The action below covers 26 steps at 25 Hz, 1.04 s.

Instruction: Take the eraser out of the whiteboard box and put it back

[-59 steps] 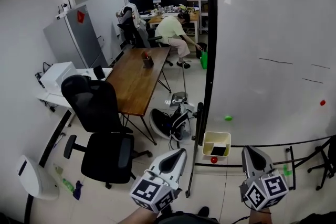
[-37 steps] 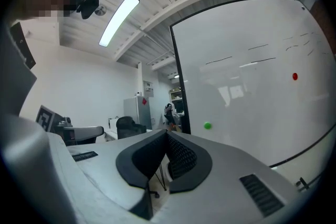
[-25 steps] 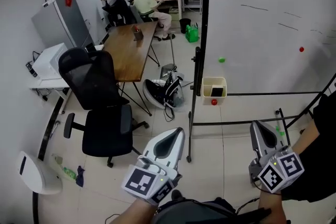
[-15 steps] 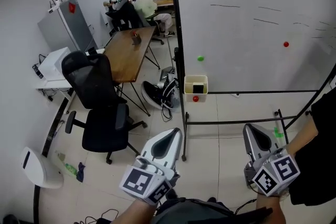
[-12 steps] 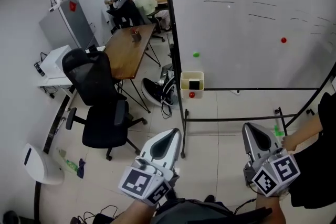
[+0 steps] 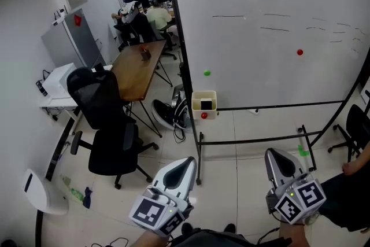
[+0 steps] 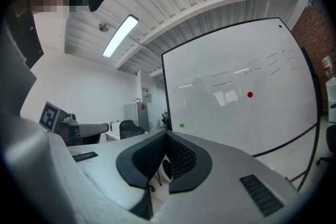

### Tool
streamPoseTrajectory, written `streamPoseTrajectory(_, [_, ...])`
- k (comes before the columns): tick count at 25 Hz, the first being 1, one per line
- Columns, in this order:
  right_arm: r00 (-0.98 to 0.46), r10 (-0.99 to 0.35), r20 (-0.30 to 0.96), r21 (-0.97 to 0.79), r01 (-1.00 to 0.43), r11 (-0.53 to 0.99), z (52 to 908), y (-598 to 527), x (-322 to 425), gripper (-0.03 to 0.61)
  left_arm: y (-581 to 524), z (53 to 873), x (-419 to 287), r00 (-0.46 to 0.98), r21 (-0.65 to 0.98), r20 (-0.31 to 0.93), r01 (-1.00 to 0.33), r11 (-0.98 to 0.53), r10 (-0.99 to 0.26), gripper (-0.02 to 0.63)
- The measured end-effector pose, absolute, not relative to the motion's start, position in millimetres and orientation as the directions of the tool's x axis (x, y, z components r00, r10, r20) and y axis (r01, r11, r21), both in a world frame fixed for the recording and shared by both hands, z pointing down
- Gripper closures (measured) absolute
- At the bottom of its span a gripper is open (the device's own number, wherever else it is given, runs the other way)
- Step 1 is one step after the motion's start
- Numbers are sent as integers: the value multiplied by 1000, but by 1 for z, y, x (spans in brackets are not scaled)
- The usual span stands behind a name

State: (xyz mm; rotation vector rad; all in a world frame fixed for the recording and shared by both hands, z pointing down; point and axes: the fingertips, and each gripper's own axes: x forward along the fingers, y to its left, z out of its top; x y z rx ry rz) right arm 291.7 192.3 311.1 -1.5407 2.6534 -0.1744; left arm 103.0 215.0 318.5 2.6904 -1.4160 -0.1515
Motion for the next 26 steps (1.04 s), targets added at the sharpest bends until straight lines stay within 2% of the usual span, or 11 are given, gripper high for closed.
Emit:
streamPoseTrajectory(9, [-473,-881,-11,-113,-875,471,299,205,268,561,219,306,79,585,113,-76,-799,-590,-807,586])
streamPoseTrajectory(26, [-456,-890,-11,-107,-885,454,297,216,262,561,226,310,76,601,135,-66,-785,-604,-796,586])
